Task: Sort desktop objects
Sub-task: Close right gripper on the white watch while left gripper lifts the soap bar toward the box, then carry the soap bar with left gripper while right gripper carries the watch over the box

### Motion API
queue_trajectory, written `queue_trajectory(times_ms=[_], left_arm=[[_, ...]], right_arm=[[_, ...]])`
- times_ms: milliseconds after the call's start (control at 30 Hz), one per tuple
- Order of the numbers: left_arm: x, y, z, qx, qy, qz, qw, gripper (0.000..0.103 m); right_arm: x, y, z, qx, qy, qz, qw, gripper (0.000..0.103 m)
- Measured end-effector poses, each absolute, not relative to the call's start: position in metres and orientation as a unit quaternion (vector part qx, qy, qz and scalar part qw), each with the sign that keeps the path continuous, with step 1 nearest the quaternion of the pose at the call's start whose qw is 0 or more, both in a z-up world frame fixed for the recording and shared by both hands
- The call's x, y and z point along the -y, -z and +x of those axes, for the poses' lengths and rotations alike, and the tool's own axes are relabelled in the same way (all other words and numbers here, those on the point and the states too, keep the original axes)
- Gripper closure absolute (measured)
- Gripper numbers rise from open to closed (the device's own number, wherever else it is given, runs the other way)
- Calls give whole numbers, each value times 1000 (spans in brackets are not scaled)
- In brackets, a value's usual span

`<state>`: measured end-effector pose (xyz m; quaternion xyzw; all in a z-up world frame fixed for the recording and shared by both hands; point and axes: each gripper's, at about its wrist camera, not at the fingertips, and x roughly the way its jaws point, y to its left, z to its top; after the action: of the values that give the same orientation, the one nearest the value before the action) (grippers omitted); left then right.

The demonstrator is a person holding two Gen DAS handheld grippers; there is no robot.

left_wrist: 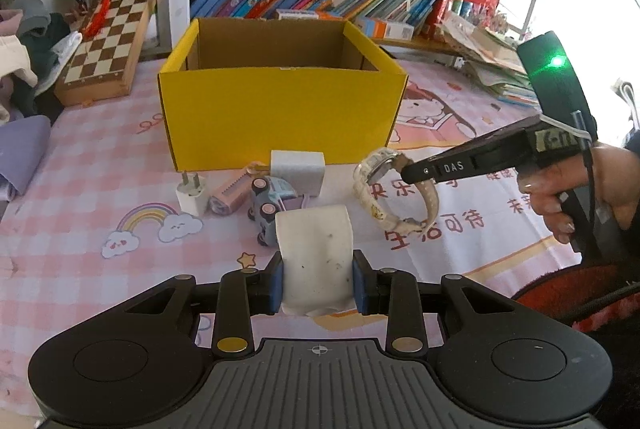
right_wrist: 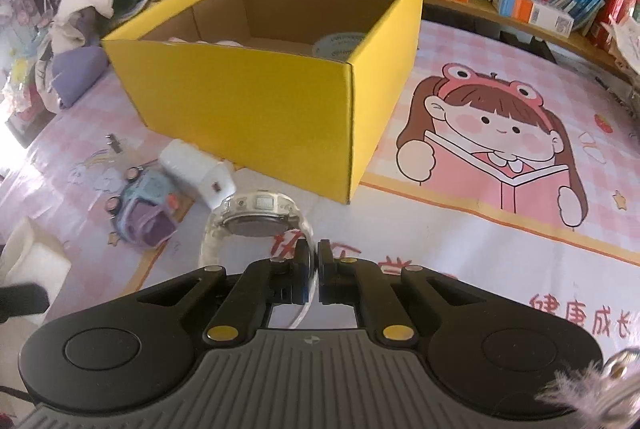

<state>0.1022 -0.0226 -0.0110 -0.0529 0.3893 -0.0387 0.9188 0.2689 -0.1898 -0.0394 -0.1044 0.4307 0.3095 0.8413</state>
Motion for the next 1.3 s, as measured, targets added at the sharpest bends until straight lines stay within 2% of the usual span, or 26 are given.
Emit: queue_trajectory(times_ms=[467, 833, 1300], left_arm=[[13, -11, 88, -342, 49, -39, 937, 72], [3, -55, 106, -290, 58, -4, 955, 72], [12, -82, 133, -247, 84, 26, 965, 72]], right_arm=[[191, -1, 228, -382, -325, -98, 860, 99], [183, -35, 218, -358, -346, -93, 863, 99], [186, -75, 242, -301, -348, -98, 882, 99]])
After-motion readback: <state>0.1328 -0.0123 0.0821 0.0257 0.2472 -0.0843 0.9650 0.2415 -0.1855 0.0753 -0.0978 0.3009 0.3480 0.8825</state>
